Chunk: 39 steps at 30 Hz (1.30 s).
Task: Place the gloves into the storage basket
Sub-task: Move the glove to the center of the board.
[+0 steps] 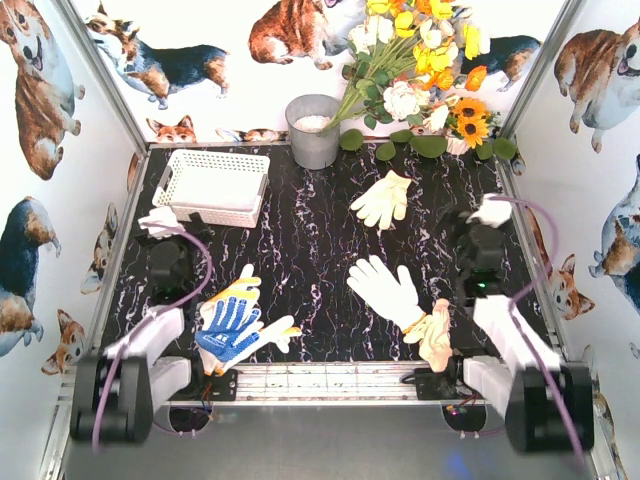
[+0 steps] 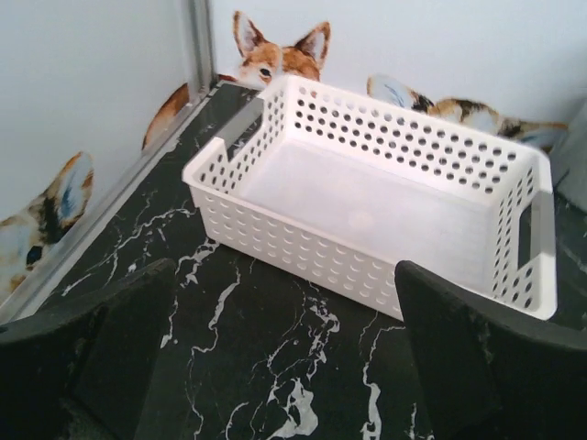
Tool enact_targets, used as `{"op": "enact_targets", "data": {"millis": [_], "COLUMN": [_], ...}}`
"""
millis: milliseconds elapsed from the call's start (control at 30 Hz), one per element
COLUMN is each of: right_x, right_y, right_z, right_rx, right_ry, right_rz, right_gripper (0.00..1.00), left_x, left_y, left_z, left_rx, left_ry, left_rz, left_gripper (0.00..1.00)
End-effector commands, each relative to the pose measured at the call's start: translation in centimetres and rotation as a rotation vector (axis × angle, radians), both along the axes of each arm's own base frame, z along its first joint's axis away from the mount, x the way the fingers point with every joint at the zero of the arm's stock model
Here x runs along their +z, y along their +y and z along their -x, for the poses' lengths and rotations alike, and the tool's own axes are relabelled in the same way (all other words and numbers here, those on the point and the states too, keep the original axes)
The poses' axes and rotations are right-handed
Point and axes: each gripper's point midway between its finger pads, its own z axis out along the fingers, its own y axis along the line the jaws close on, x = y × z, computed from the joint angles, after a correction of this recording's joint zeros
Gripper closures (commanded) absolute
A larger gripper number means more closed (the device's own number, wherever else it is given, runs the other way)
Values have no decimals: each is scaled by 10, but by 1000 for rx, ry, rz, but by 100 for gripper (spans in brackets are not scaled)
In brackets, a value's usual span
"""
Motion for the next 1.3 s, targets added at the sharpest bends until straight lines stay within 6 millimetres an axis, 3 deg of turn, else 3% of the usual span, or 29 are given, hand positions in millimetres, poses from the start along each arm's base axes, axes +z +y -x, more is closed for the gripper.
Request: {"op": "enact_targets", "data": {"millis": [0, 200, 367, 433, 500, 633, 733, 933, 1100, 1267], "right_x": [50, 86, 56, 36, 17, -20, -35, -63, -89, -106], "right_y": [-18, 37, 93, 106, 113, 119, 119, 123, 111, 117], "right_z": [27, 45, 66, 80, 93, 113, 123, 125, 127, 123], "right_rx": [-153, 130, 287, 288, 268, 225, 185, 140, 85, 104], "right_ry": [-54, 13, 315, 449, 558, 715, 790, 867, 973, 1016], "right_rz": [-173, -293, -394, -360, -342, -385, -412, -456, -374, -406], "right_gripper": [0, 0, 0, 0, 1, 3, 4, 7, 13, 21], "left_x": [9, 51, 119, 127, 125, 106, 95, 94, 87, 84], "left_y": [13, -5, -35, -47, -50, -39, -37, -33, -30, -29], "left_z": [18, 20, 6, 4, 2, 2, 3, 7, 11, 10], "left_rx": [117, 34, -163, -252, -294, -248, -232, -205, -176, -174], "left_ry": [51, 183, 235, 268, 286, 296, 299, 291, 303, 313], "left_rz": [151, 194, 143, 96, 41, -15, -9, -1, 32, 23], "left_gripper": [0, 0, 0, 0, 0, 0, 0, 0, 0, 0]}}
